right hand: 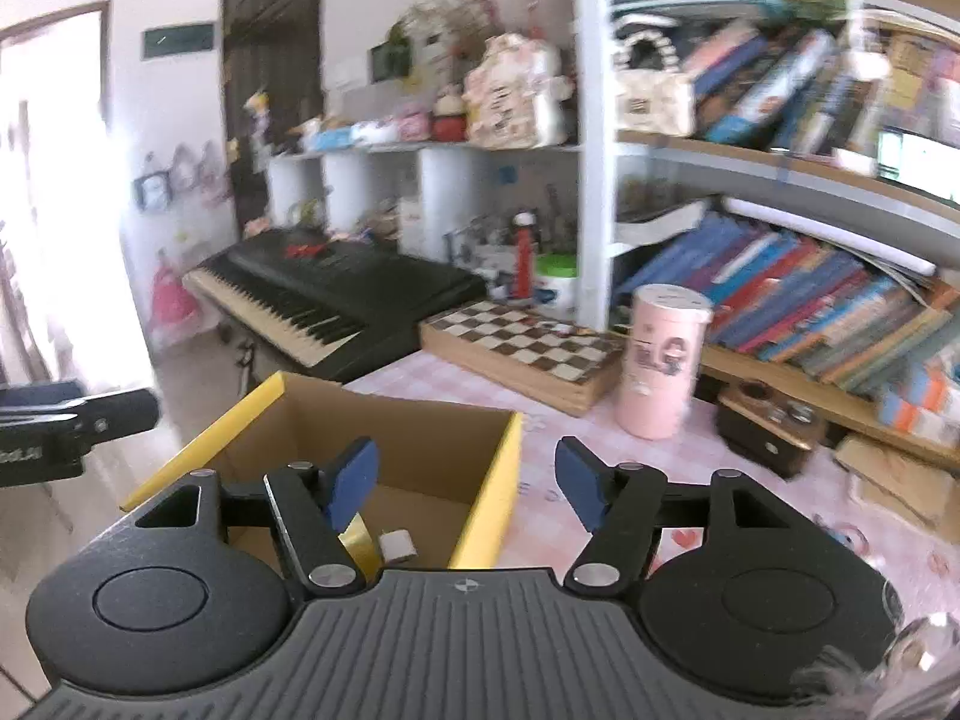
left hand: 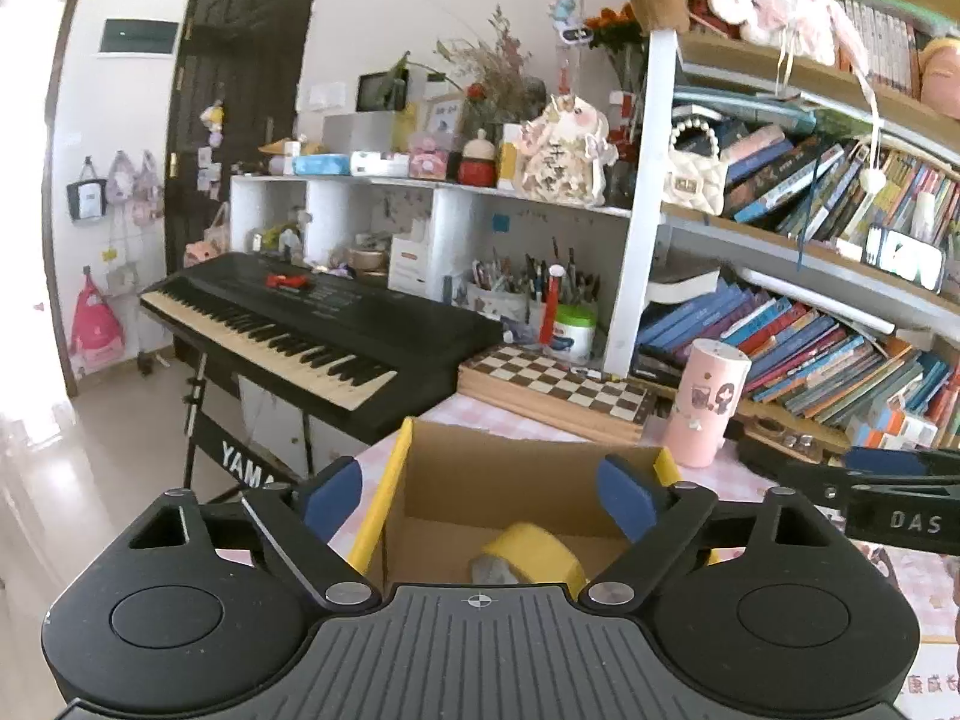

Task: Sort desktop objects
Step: 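Withdraw both open tools from the box back over the table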

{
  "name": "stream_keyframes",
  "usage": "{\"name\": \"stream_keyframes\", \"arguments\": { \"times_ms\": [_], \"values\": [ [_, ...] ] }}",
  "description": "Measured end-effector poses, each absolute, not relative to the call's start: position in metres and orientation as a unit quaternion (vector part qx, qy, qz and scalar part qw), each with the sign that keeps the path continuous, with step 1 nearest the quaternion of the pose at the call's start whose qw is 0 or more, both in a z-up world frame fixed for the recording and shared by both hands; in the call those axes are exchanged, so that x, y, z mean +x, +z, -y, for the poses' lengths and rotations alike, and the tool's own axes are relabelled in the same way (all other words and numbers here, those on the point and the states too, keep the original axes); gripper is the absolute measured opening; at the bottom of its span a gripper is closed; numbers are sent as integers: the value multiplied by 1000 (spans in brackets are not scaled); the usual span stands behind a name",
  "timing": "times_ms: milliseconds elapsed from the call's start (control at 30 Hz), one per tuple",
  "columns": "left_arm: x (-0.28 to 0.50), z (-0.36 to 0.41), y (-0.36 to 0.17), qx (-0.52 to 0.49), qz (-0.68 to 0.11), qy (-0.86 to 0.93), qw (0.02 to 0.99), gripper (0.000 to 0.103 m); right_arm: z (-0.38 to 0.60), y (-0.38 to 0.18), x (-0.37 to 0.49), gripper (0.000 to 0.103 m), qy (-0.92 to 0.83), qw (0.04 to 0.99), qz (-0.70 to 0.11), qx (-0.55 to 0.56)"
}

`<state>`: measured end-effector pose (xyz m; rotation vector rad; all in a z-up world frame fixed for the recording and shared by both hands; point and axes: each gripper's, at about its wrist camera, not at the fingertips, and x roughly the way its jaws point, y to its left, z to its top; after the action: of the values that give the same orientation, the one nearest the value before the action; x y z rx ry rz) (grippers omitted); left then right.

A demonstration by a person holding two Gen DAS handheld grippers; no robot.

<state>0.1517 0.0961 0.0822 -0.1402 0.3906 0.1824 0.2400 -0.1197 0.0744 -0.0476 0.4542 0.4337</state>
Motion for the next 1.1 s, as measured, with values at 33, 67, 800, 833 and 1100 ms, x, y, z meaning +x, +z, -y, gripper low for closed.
{"name": "stream_keyframes", "arguments": {
  "times_ms": [33, 67, 800, 833, 1100],
  "values": [
    [146, -96, 81, -71, -192, 92, 974, 91, 123, 74, 233, 66, 205, 953, -220, -18],
    [141, -95, 80, -73, -192, 93, 974, 91, 126, 73, 226, 66, 199, 956, -217, -15],
    [41, -84, 28, -64, -248, 86, 963, 97, 117, 8, 88, 75, 134, 955, -263, -11],
    [37, -83, 26, -63, -251, 86, 962, 97, 116, 5, 83, 75, 134, 955, -265, -13],
    [8, -71, 9, -55, -283, 70, 955, 97, 108, -8, 50, 82, 139, 949, -282, -15]
  ]
}}
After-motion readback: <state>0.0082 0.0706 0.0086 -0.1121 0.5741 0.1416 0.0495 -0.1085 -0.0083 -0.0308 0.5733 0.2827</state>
